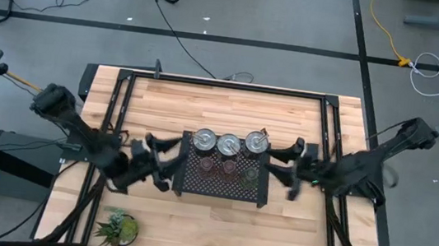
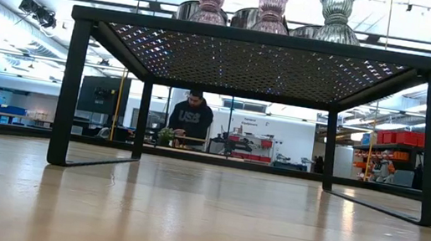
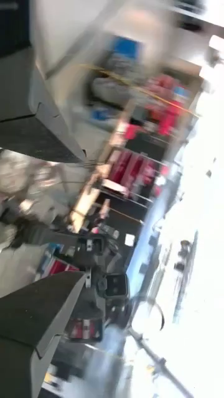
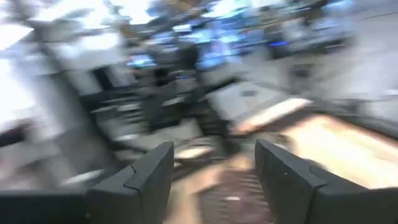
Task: Pick & Place candle stick holders
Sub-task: Return to Home Position
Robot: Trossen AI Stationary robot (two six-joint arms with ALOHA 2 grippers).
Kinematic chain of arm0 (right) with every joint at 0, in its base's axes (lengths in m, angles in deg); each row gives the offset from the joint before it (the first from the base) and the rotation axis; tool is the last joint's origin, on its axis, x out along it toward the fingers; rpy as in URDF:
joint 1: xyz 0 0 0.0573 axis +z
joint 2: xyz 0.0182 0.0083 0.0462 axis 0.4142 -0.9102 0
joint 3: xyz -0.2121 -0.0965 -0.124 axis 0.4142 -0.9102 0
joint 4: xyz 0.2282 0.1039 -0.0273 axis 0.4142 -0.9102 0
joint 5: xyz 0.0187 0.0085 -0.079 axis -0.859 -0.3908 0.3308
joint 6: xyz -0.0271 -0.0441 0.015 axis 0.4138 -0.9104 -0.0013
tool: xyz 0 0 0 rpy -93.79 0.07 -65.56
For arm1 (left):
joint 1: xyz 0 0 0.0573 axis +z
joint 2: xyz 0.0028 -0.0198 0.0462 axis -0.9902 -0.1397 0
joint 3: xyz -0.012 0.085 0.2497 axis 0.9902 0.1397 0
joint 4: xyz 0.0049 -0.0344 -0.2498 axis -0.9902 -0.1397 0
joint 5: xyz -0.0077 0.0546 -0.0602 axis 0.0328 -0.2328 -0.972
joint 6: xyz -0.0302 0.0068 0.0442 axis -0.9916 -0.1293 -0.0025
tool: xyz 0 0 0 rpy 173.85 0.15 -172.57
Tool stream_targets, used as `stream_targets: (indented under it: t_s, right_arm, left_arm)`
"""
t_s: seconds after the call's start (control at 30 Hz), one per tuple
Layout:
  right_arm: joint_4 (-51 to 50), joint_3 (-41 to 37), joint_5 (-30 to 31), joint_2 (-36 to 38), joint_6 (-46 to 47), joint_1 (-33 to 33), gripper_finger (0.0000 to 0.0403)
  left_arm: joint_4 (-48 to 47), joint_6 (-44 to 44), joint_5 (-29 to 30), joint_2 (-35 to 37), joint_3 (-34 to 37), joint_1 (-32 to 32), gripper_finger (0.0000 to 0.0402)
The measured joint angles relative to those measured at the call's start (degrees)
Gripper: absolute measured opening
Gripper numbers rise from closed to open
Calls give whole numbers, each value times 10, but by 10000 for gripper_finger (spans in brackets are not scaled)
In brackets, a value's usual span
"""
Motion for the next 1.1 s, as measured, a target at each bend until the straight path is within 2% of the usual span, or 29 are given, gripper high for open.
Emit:
stream_targets:
  t_s: [0.1, 0.17, 0.27, 0.33, 0.4, 0.47, 0.6, 0.73, 0.83, 0.93, 1.03, 1.1]
  right_arm:
    - [-30, 0, -109, 73, -16, -17, 214]
    - [-74, 0, -109, 124, -29, -37, 205]
    - [-128, 0, -60, 203, -59, -83, 192]
    - [-130, 7, -41, 250, -91, -115, 184]
    - [-137, 29, -53, 286, -128, -140, 176]
    - [-158, 50, -59, 308, -153, -154, 170]
    - [-274, 61, -91, 332, -112, -156, 162]
    - [-480, 56, -123, 347, 1, -155, 156]
    - [-562, 34, -121, 358, 58, -155, 154]
    - [-574, -21, -98, 370, 58, -155, 153]
    - [-527, -89, -40, 392, 54, -155, 153]
    - [-472, -141, -42, 410, 54, -156, 153]
  left_arm:
    - [-29, 121, -48, 66, 0, 11, 298]
    - [-80, 165, -49, 128, 3, 29, 298]
    - [-234, 187, -43, 248, 6, 81, 294]
    - [-326, 131, -111, 329, -1, 139, 286]
    - [-422, 54, -214, 395, -11, 200, 276]
    - [-535, -4, -283, 450, -20, 255, 264]
    - [-779, -148, -359, 520, -22, 310, 243]
    - [-987, -246, -410, 556, -20, 314, 231]
    - [-1004, -259, -423, 569, -9, 304, 227]
    - [-1006, -243, -421, 572, 14, 295, 227]
    - [-1010, -255, -384, 572, 48, 292, 227]
    - [-1008, -273, -355, 573, 72, 292, 227]
